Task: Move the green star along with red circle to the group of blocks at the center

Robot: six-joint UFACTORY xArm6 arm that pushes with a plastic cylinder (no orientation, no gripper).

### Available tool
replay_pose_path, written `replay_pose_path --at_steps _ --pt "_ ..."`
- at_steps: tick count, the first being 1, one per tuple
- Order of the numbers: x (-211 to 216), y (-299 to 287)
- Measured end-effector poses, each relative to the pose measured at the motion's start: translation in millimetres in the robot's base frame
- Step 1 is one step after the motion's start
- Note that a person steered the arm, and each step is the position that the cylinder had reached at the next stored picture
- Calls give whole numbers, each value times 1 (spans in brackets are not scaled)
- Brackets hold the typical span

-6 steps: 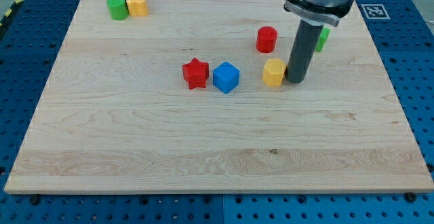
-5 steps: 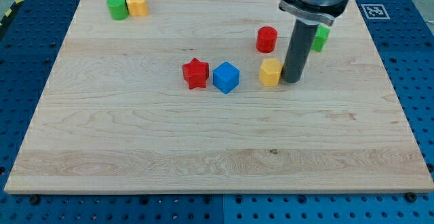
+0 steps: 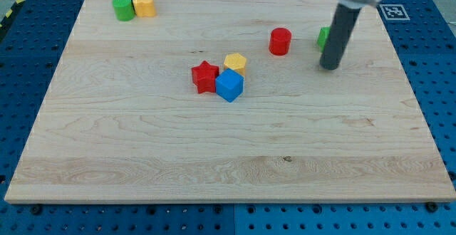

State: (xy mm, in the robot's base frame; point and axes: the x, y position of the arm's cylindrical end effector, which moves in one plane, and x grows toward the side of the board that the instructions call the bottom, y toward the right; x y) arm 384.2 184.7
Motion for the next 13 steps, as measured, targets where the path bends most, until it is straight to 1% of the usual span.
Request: replay_pose_path --at_steps 2,4,5,6,9,10,11,12,13 --pt "-65 31" --pt "-100 35" --pt "-98 34" --pt "-87 6" --pt "-76 -102" --pt "-71 -116" --pt "-109 -106" --pt "-104 -75" --pt "-81 -70"
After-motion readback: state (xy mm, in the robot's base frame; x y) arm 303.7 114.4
